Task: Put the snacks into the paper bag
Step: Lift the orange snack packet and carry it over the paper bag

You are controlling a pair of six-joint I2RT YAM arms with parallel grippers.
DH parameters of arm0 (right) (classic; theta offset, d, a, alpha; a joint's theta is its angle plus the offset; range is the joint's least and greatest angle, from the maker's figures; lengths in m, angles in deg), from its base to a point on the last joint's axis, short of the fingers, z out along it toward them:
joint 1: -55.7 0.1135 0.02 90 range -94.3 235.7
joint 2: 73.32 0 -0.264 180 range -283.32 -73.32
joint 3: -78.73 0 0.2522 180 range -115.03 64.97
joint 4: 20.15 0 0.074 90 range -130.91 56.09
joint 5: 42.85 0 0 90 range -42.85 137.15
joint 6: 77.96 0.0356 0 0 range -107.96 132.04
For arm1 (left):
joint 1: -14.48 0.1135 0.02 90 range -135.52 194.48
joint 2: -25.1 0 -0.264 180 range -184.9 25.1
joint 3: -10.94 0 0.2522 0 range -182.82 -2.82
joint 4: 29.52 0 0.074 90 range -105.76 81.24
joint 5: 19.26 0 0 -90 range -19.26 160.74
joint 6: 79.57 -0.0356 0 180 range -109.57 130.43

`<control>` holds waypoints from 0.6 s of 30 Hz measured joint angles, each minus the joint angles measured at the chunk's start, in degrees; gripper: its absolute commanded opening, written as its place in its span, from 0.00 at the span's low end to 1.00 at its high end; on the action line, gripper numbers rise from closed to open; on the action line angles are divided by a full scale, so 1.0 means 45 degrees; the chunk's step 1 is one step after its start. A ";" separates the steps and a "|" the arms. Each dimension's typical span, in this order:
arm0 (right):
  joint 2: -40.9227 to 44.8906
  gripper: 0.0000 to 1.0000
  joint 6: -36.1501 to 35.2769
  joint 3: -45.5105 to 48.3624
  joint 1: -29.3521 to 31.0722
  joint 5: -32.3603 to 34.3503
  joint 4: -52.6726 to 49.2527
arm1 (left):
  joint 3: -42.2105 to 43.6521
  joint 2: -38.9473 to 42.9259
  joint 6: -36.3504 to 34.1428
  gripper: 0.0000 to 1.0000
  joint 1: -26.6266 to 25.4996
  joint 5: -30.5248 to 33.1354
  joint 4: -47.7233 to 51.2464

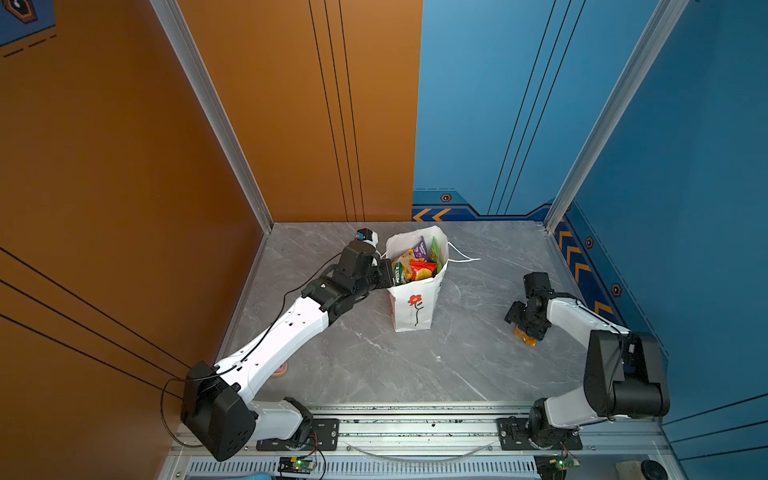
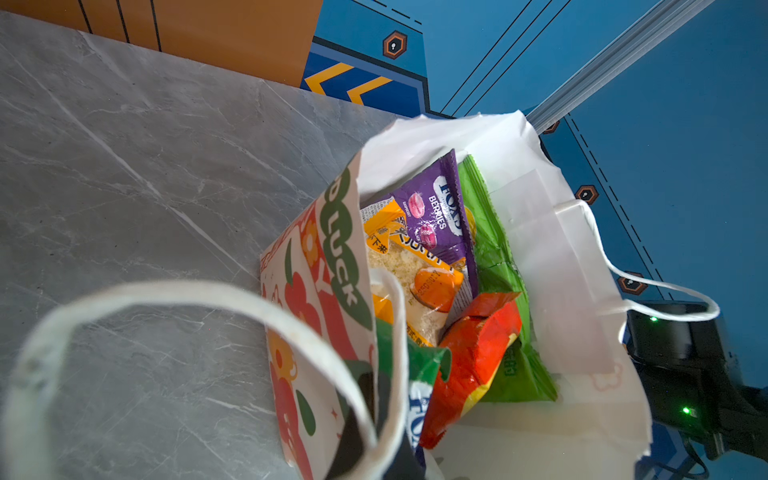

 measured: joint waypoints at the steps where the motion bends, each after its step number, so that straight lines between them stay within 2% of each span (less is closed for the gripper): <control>1: -0.0024 0.65 0.0000 0.0000 0.0034 0.0044 -0.0015 | 0.0015 0.0015 0.0000 0.00 0.0005 0.0000 0.0000; 8: -0.0160 0.54 -0.0019 0.0102 0.0117 0.0364 -0.0073 | 0.0039 0.0044 0.0005 0.00 0.0015 0.0000 -0.0005; 18: -0.0335 0.32 -0.0034 0.0087 0.0189 0.0617 -0.0068 | 0.0039 0.0044 0.0005 0.00 0.0029 -0.0005 -0.0005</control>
